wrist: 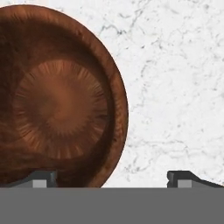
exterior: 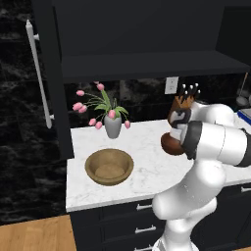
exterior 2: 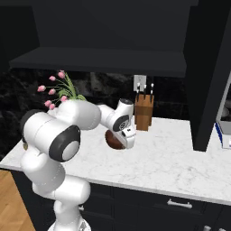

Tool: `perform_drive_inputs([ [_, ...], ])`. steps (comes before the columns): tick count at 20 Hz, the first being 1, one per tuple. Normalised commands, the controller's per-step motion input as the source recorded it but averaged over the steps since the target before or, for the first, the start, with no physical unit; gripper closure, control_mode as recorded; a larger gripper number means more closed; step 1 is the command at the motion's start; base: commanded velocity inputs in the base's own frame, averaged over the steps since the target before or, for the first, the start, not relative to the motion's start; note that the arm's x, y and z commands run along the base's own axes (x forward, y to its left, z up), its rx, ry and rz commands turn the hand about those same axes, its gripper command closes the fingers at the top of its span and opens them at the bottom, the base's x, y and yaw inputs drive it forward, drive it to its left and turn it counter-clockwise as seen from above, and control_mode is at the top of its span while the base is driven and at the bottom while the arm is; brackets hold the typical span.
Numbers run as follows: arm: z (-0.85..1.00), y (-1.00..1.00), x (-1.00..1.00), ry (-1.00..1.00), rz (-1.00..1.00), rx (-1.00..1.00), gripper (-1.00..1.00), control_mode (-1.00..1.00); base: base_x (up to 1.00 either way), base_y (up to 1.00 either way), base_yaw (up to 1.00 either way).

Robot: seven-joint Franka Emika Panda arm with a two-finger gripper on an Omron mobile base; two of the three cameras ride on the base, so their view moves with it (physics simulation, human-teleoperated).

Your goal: Pick up the bowls on the counter and stack them on top of one another in the open cabinet. Place the smaller bowl on top of the larger bowl.

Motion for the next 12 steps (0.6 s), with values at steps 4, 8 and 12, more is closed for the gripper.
perform_drive_inputs([
  [4,-0.16,-0.01,0.18,0.0,0.0,0.0,-1.0,-1.0,0.0,0.0,0.0],
  [8,-0.18,0.0,0.19,0.0,0.0,0.0,-1.0,-1.0,0.0,0.0,0.0],
  [12,-0.19,0.0,0.17,0.0,0.0,0.0,-1.0,-1.0,0.0,0.0,0.0],
])
